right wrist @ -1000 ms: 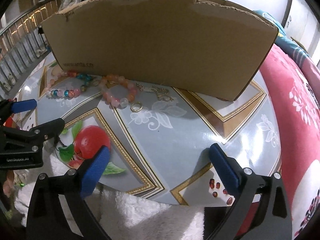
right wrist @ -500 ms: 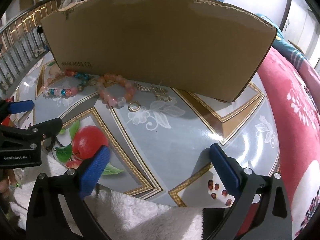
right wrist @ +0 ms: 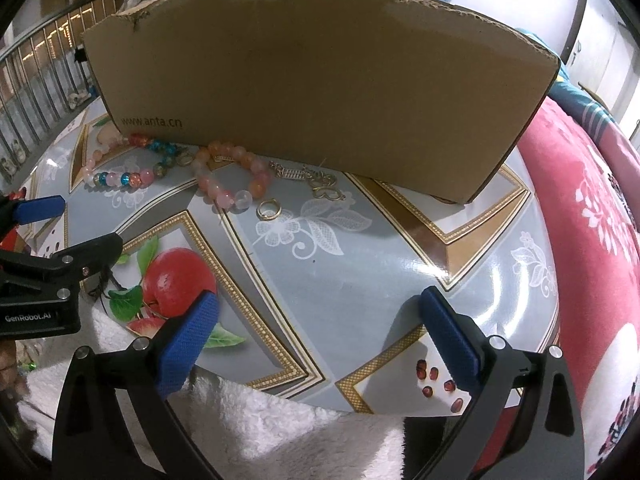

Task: Organize jewelry

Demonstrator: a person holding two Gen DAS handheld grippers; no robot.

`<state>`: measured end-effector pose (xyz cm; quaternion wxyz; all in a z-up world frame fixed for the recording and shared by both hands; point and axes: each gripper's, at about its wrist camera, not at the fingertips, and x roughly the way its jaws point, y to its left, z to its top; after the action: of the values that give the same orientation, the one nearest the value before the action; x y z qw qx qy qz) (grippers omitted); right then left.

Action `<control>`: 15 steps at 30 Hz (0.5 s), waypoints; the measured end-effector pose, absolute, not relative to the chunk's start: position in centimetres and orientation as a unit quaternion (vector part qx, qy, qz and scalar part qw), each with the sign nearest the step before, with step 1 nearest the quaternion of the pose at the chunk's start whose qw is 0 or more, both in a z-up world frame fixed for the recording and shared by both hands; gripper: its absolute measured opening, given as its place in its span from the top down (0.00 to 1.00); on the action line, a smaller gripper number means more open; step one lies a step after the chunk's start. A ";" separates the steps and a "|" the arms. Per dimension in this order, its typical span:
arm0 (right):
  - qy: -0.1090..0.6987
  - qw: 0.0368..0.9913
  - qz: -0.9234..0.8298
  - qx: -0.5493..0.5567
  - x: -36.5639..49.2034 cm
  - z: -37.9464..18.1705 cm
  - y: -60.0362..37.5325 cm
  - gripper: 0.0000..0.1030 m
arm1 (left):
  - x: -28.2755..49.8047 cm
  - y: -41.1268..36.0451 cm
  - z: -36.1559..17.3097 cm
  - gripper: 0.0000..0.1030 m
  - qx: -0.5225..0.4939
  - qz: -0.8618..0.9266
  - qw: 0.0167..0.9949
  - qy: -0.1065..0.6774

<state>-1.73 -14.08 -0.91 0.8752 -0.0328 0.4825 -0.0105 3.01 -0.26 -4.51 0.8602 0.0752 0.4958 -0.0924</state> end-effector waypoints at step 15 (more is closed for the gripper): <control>0.489 0.872 -0.013 -0.036 -1.1 -1.0 -13.7 0.05 | 2.8 -0.3 -4.4 0.07 0.073 -0.089 0.863 0.492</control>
<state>-1.12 -13.73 -1.03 0.8715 -0.0361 0.4888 -0.0129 2.76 -0.27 -4.36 0.8629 0.0734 0.4920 -0.0893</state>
